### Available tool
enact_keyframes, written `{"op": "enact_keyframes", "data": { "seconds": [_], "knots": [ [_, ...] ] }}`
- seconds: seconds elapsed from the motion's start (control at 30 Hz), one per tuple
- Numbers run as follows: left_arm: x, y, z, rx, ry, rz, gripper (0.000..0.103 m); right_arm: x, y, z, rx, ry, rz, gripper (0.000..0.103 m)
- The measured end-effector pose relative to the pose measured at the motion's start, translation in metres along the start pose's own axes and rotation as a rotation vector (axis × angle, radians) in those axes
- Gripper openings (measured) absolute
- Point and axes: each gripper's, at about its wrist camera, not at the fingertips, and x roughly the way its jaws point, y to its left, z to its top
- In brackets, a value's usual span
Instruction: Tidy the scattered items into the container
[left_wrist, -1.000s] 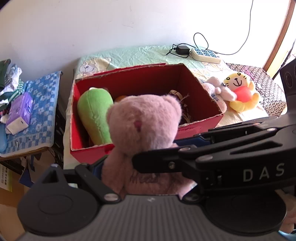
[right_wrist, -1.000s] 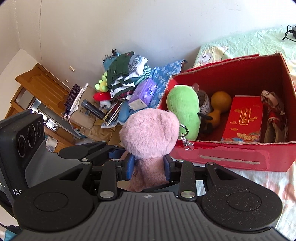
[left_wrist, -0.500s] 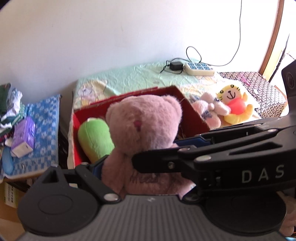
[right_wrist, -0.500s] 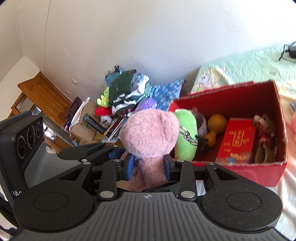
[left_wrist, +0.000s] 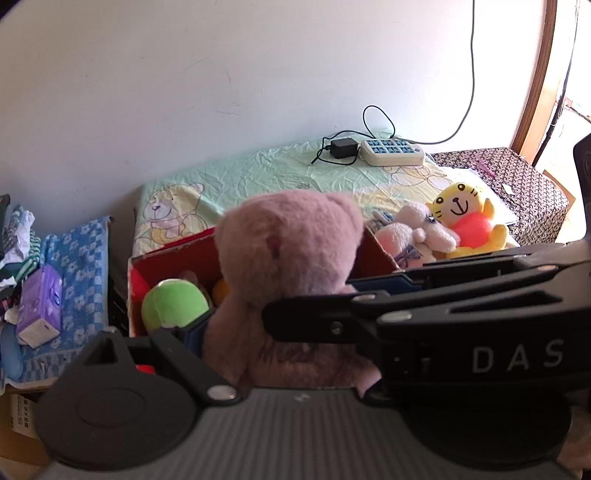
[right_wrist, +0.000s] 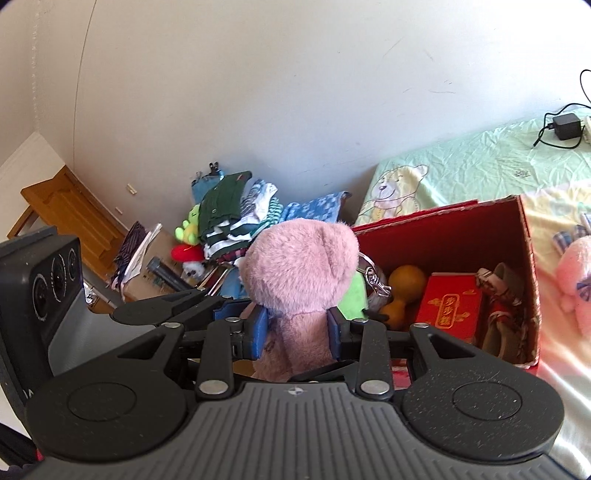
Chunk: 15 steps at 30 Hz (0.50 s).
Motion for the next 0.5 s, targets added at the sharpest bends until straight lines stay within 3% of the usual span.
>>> {"op": "enact_keyframes", "data": {
  "seconds": [0.5],
  "knots": [
    [0.052,0.001,0.04,-0.069,0.002,0.049,0.089,0.015,-0.04,0.037,-0.018,0.018,0.009,0.036]
  ]
}}
